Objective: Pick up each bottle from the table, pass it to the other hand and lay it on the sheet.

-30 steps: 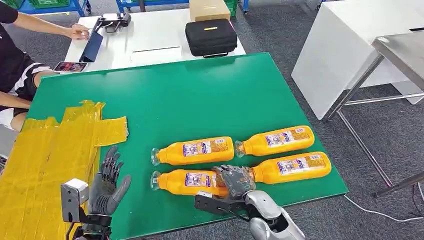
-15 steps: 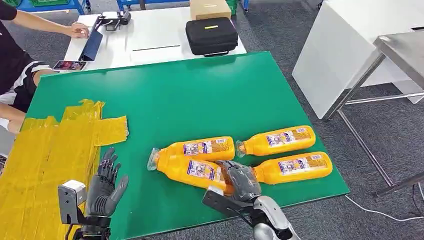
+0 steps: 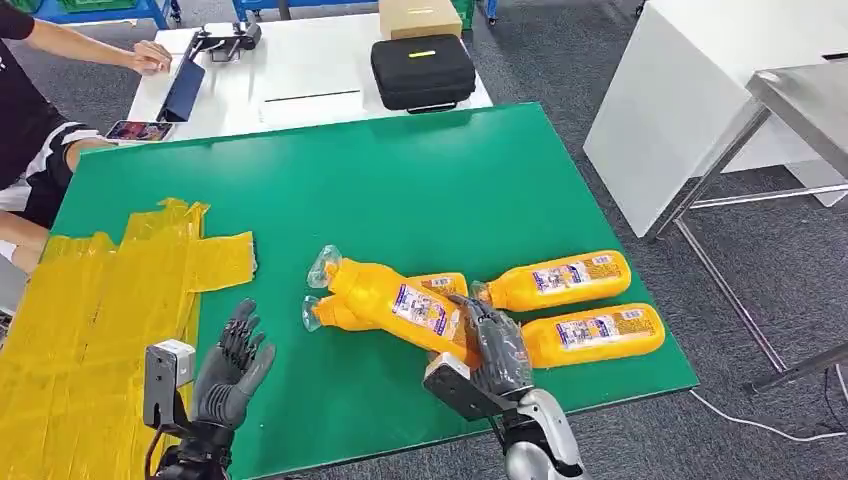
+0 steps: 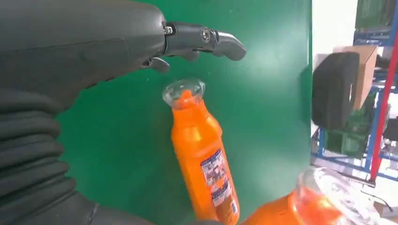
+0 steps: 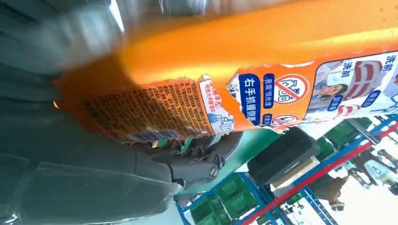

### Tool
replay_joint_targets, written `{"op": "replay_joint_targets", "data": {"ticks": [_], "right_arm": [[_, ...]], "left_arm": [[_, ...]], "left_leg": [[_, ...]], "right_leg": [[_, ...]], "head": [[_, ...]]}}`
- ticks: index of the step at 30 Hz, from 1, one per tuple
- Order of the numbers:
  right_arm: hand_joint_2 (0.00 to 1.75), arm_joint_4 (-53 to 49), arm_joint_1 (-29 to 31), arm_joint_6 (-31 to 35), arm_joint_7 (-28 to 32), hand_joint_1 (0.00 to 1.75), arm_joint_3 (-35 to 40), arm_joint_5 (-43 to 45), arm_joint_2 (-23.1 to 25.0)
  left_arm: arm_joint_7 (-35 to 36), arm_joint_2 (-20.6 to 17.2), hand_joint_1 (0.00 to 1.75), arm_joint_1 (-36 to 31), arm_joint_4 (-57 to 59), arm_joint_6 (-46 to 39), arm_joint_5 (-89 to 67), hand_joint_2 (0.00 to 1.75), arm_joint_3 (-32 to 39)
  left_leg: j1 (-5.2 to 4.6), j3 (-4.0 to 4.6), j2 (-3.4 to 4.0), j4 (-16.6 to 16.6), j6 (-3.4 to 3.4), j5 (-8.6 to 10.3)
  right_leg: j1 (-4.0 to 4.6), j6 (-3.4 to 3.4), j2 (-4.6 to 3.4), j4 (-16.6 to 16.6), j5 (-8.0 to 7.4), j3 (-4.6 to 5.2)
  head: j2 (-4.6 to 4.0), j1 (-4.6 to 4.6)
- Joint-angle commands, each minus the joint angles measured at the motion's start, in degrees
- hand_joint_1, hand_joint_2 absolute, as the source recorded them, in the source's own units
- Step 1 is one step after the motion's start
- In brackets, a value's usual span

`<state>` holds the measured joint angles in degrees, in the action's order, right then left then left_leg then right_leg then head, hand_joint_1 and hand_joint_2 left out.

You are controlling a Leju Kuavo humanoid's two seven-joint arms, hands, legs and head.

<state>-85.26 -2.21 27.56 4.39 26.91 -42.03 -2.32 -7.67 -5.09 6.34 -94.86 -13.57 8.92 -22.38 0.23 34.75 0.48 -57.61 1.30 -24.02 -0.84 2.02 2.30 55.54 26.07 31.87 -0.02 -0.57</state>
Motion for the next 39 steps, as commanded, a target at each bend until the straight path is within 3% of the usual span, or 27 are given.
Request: {"op": "replay_joint_targets", "data": {"ticks": [1,6,16,19,21,39], "right_arm": [[1.75,3.2,2.6,1.2,1.5,1.75,0.1,2.0,0.9],[1.75,2.6,4.5,0.8,1.8,1.75,0.7,2.1,2.5],[1.75,2.8,5.0,0.5,1.8,1.75,1.1,2.0,2.5],[1.75,4.7,7.1,-0.7,2.8,1.75,4.3,2.6,3.1],[1.75,7.5,9.8,-1.7,3.3,1.75,6.4,3.6,1.5],[1.75,13.3,15.3,-4.5,4.6,1.75,12.9,4.9,2.3]], "left_arm": [[0.8,-1.2,0.0,-2.7,2.5,3.2,1.6,1.75,-2.3],[1.2,-1.4,0.0,-5.1,1.2,8.0,4.2,1.75,-4.4],[1.1,-1.6,0.0,-5.7,0.9,8.3,4.1,1.75,-5.2],[1.5,-1.9,0.0,-7.5,1.5,9.2,5.0,1.75,-6.9],[1.4,-1.5,0.0,-8.3,2.1,9.3,5.2,1.75,-7.2],[1.5,-1.0,0.0,-9.3,3.6,9.2,6.0,1.75,-7.3]], "left_leg": [[0.0,-0.12,-0.04,0.1,-0.05,-0.02],[0.02,-0.08,0.02,0.0,-0.06,-0.04],[0.02,-0.1,-0.03,0.0,-0.07,-0.04],[0.02,-0.33,-0.04,0.1,-0.12,-0.1],[0.02,-0.05,0.03,0.0,-0.05,-0.01],[0.01,-0.04,0.0,0.0,-0.01,0.02]], "right_leg": [[0.0,-0.07,-0.09,-0.1,0.03,-0.13],[0.01,-0.09,-0.17,0.0,0.03,-0.1],[0.01,-0.1,-0.15,0.0,0.05,-0.12],[0.01,-0.18,-0.27,-0.1,0.12,-0.37],[0.02,-0.07,-0.16,0.0,0.01,-0.08],[0.02,-0.05,-0.11,-0.1,0.0,-0.07]], "head": [[0.0,0.0],[0.0,0.0],[0.0,0.02],[0.0,0.0],[0.0,0.0],[0.0,0.0]]}}
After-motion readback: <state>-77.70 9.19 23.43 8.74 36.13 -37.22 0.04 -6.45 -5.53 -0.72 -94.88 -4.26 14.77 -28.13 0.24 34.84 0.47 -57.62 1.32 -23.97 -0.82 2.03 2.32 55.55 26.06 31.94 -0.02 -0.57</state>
